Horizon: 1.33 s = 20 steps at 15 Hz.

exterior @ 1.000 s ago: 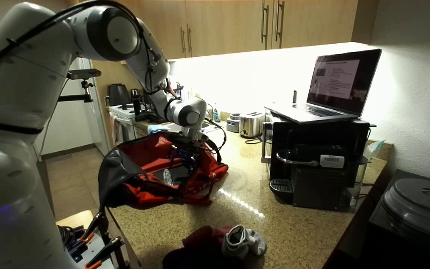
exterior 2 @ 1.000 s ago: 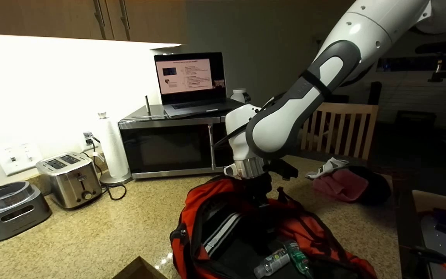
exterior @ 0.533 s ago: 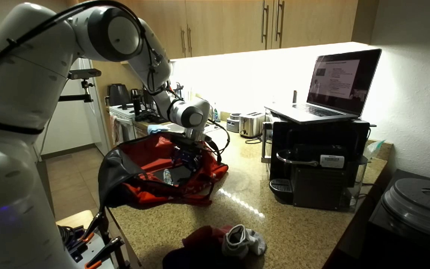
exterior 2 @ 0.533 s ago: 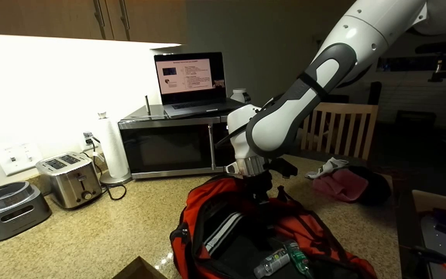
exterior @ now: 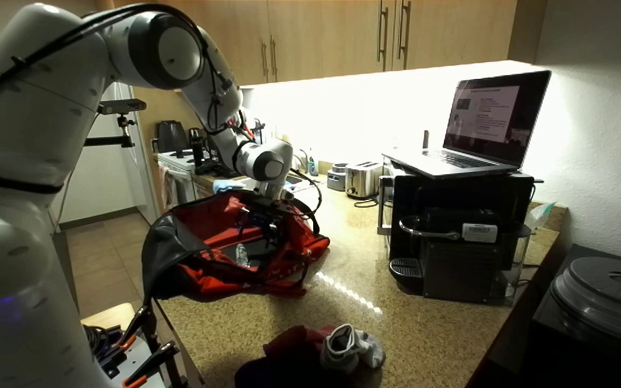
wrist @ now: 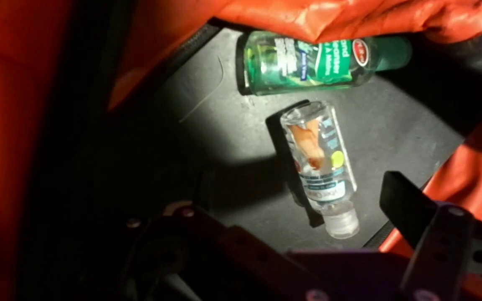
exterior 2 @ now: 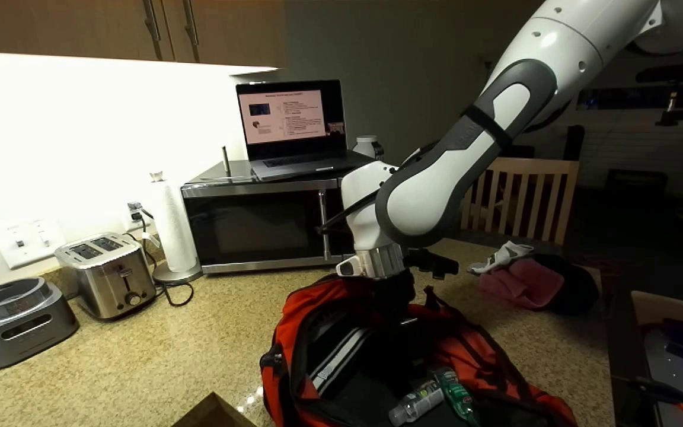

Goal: Pick up the bottle from the bag and put it on the table

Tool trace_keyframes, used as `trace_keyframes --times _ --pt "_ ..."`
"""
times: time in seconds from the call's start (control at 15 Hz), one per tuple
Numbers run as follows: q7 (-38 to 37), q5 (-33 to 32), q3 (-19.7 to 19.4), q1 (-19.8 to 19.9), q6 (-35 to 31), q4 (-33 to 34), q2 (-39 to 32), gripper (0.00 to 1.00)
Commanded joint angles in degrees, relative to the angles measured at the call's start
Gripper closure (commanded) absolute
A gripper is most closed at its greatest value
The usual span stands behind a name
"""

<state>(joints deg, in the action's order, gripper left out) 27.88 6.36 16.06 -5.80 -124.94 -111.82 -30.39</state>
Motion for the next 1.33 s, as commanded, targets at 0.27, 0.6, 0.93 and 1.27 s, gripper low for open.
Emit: trace_keyframes --times 0.27,0.6,0.93,1.27 --pt "6.19 1.97 3.29 0.64 -0.65 -2.66 2.48 0.00" --pt "4.73 0.96 3.15 -0.47 -1.37 -3.23 2.90 0.00" --pt "2.31 -1.41 1.89 -1.83 -2.45 -4.01 3.01 0.00" --pt "0.61 -1.52 1.48 -2.77 -4.87 -5.51 3.48 0.00"
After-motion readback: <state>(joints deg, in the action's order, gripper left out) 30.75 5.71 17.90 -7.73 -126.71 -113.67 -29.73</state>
